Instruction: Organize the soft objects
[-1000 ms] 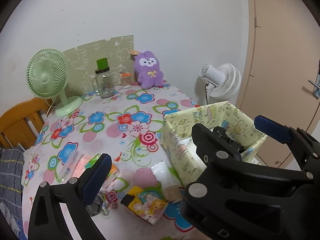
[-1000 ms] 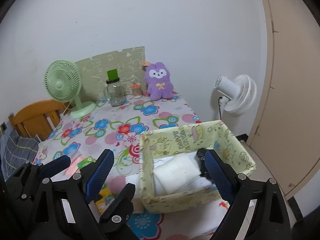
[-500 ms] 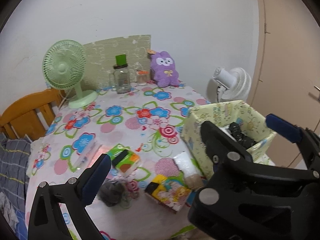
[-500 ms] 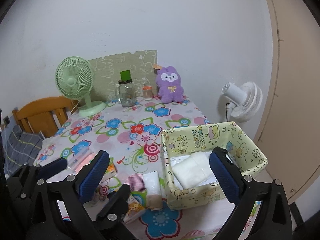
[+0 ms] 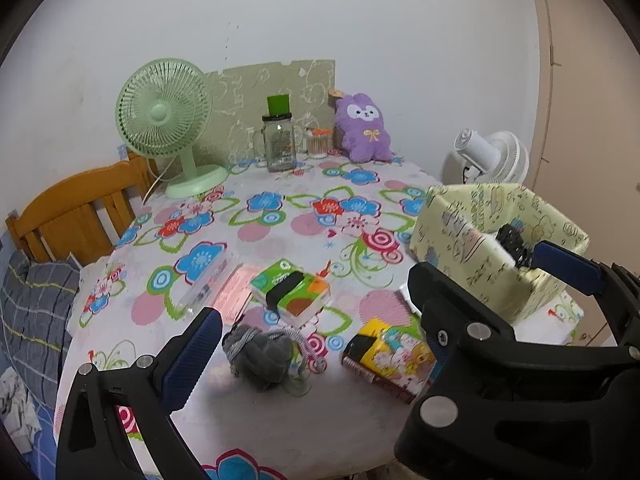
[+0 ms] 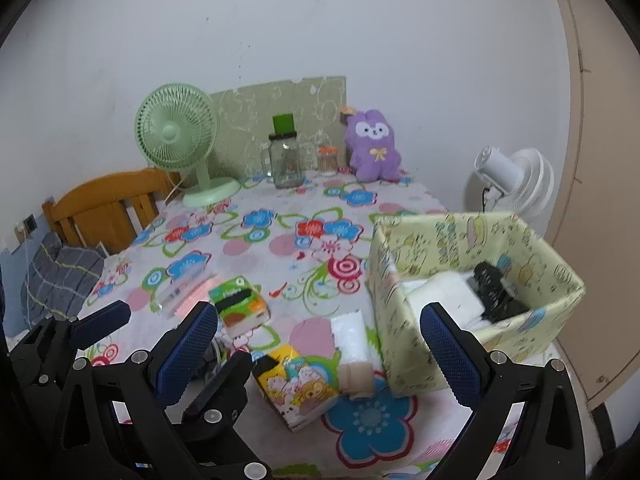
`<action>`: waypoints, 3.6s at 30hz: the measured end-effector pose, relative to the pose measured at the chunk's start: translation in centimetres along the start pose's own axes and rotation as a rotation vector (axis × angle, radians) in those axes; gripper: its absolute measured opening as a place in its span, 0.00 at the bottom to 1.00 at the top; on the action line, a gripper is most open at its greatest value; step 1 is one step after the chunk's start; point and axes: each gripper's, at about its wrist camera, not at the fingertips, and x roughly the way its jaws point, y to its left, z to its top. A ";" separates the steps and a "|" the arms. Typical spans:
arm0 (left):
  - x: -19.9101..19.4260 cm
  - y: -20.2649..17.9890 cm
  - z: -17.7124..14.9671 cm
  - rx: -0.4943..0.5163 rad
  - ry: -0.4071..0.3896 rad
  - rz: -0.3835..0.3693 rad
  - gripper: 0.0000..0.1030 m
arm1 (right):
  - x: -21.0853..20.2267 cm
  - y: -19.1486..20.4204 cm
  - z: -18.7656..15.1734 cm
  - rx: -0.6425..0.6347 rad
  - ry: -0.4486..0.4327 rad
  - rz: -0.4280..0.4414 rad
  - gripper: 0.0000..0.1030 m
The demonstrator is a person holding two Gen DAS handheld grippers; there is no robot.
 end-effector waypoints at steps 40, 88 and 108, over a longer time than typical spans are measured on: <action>7.3 4.2 -5.1 -0.051 0.163 0.064 0.99 | 8.8 2.2 -5.2 -0.033 0.240 0.078 0.75; 7.5 6.3 -5.1 -0.088 0.180 0.048 0.55 | 11.3 4.5 -4.7 -0.023 0.320 0.134 0.73; 6.2 5.0 -2.7 -0.081 0.130 0.018 0.54 | 10.0 3.9 -2.3 -0.034 0.270 0.074 0.47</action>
